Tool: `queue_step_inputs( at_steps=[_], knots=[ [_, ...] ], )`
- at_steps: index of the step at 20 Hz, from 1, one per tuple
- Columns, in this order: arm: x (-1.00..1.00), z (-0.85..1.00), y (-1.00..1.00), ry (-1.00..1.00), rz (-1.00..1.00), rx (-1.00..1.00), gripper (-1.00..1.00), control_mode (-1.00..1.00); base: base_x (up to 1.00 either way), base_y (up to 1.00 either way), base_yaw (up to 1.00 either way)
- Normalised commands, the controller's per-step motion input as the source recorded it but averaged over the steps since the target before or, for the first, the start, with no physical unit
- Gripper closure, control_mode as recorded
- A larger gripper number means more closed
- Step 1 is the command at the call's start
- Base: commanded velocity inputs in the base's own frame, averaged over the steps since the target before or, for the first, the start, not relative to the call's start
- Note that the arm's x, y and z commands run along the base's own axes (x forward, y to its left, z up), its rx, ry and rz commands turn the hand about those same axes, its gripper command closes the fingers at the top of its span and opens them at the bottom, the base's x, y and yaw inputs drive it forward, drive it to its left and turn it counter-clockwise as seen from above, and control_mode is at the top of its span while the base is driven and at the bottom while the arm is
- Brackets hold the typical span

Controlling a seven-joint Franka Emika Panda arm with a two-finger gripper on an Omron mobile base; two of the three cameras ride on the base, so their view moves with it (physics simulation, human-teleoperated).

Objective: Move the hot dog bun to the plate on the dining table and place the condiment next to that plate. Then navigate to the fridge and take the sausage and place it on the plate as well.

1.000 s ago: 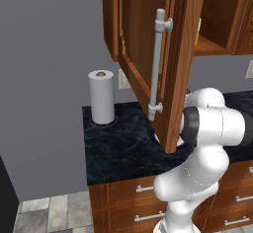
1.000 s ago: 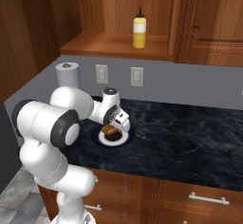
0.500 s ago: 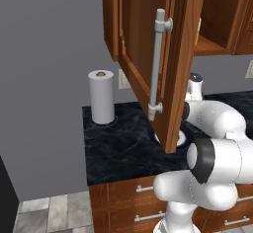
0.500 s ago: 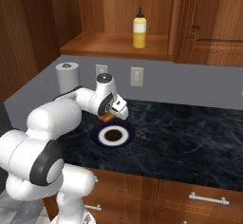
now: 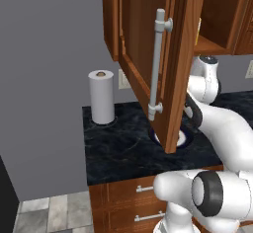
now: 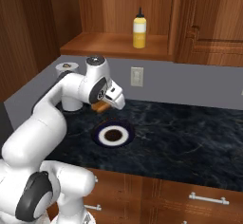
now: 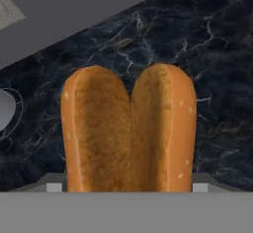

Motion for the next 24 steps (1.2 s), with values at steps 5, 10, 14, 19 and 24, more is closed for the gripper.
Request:
queue_step_inputs(
  at_steps=[5,10,14,19,24],
  knots=[
    [-0.62,0.47,0.00,-0.01,0.00,0.00,1.00,-1.00,0.00,0.00,0.00],
    [-0.11,0.03,0.00,0.00,0.00,0.00,1.00,1.00,-0.55,-0.07,-0.06],
    [0.00,0.00,0.00,0.00,0.00,0.00,1.00,1.00,-0.88,-0.38,-0.43],
    [0.00,0.00,0.00,0.00,0.00,0.00,1.00,1.00,-0.21,-0.12,-0.81],
    [0.00,0.00,0.00,0.00,0.00,0.00,1.00,1.00,0.00,-0.09,-0.95]
  ],
)
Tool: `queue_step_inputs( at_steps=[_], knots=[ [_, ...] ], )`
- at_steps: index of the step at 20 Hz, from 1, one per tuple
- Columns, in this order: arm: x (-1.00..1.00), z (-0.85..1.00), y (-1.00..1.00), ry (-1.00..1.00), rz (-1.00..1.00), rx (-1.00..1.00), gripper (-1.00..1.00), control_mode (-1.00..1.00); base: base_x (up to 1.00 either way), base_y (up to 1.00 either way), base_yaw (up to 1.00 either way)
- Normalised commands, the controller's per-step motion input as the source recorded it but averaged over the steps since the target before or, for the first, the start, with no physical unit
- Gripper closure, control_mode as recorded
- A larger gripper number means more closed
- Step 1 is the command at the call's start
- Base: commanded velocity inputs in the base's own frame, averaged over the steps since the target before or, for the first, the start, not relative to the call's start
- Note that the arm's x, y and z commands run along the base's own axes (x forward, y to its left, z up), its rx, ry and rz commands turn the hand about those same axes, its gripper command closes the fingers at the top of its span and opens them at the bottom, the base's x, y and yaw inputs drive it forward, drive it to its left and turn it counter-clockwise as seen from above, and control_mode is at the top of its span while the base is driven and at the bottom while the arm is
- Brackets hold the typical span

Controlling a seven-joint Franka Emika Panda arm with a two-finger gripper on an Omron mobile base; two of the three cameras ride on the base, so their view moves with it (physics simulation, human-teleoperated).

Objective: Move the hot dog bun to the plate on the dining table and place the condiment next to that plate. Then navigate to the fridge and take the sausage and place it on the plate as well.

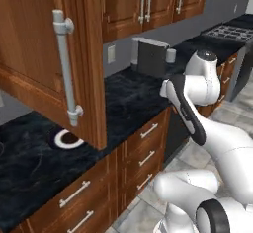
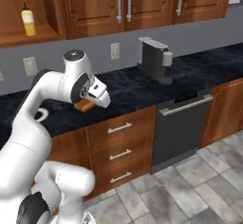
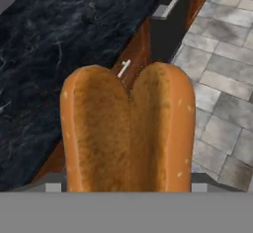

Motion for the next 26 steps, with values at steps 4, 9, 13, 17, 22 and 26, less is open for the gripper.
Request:
queue_step_inputs(
  at_steps=[4,9,13,17,22,26],
  knots=[
    [0.00,0.00,0.00,0.00,0.00,0.00,1.00,1.00,0.00,-0.38,-0.89],
    [0.00,0.00,0.00,0.00,0.00,0.00,1.00,1.00,0.00,-0.63,-0.78],
    [0.00,0.00,0.00,0.00,0.00,0.00,1.00,1.00,-0.03,-0.83,-0.68],
    [0.00,0.00,0.00,0.00,0.00,0.00,1.00,1.00,-0.21,-0.72,-0.59],
    [0.00,0.00,0.00,0.00,0.00,0.00,1.00,1.00,-0.86,-0.31,-0.42],
    [0.00,0.00,0.00,0.00,0.00,0.00,1.00,1.00,-0.40,-0.66,-0.35]
  ],
)
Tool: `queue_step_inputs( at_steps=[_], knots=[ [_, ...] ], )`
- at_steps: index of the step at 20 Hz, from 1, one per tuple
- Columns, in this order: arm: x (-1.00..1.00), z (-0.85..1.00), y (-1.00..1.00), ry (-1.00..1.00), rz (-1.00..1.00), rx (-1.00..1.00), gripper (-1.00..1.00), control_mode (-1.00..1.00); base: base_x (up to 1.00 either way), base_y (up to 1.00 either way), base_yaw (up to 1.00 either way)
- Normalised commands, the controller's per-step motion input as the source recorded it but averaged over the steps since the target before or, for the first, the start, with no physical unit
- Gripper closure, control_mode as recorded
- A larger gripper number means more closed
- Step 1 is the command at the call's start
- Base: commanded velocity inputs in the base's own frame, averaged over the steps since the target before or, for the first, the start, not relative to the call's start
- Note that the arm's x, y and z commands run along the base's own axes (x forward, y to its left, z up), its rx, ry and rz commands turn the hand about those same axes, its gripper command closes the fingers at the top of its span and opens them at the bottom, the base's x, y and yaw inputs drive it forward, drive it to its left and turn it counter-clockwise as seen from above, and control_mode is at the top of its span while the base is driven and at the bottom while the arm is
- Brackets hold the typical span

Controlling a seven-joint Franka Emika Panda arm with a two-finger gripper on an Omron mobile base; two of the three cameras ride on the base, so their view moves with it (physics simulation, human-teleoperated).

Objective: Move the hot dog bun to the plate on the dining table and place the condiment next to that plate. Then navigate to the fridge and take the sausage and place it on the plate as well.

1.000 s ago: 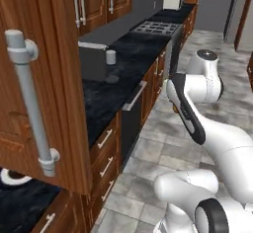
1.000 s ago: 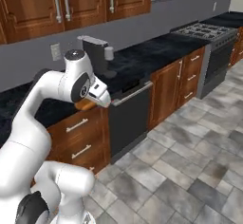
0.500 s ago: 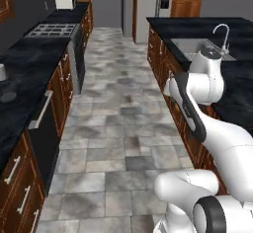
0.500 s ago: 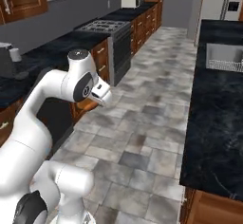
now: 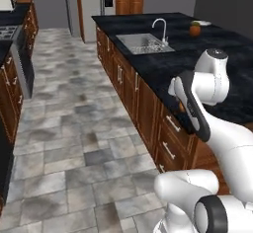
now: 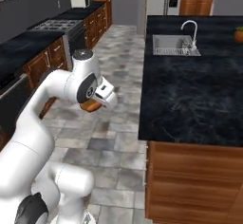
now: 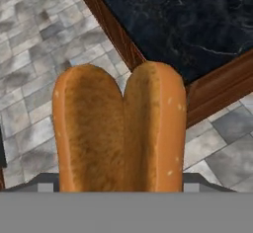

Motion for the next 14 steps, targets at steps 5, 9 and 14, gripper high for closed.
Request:
queue_step_inputs(
  at_steps=[5,9,14],
  knots=[
    [0.00,0.00,0.00,0.00,0.00,0.00,1.00,1.00,-0.02,-1.00,-0.24],
    [0.00,0.00,0.00,0.00,0.00,0.00,1.00,1.00,0.05,-1.00,-0.14],
    [0.00,0.00,0.00,0.00,0.00,0.00,1.00,1.00,0.23,-1.00,-0.09]
  ],
)
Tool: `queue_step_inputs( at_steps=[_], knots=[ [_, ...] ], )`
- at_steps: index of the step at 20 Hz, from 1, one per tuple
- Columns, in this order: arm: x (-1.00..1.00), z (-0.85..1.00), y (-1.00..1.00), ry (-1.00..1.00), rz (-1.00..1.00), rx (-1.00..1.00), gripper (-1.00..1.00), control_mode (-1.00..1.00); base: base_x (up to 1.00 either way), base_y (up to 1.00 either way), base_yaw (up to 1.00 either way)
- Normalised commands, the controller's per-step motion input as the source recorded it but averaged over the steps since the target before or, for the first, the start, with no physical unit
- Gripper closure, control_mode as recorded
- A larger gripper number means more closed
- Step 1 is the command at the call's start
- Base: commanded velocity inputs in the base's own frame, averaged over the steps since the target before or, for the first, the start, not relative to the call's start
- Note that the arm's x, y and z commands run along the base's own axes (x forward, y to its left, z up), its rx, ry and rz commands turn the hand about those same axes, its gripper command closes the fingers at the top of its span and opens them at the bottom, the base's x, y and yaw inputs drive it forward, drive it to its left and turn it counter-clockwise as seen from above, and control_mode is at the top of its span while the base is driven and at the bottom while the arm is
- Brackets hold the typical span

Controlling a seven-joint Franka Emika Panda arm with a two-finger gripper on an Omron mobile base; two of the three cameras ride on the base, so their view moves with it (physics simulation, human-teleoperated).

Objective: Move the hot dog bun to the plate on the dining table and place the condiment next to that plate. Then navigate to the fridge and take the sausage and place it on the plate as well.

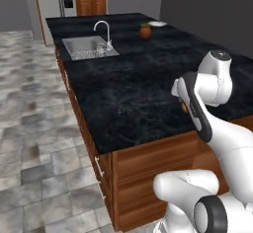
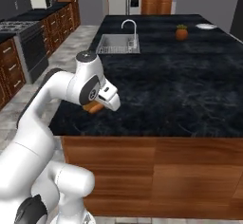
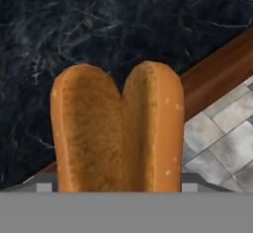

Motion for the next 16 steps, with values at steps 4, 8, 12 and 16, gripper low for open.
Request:
queue_step_inputs(
  at_steps=[4,8,12,16],
  knots=[
    [0.00,0.00,0.00,0.00,0.00,0.00,1.00,1.00,0.26,-1.00,-0.05],
    [0.00,0.00,0.00,0.00,0.00,0.00,1.00,1.00,0.22,-1.00,-0.03],
    [0.00,0.00,0.00,0.00,0.00,0.00,1.00,1.00,0.19,-1.00,-0.01],
    [0.00,0.00,0.00,0.00,0.00,0.00,1.00,1.00,0.19,-1.00,0.00]
  ],
)
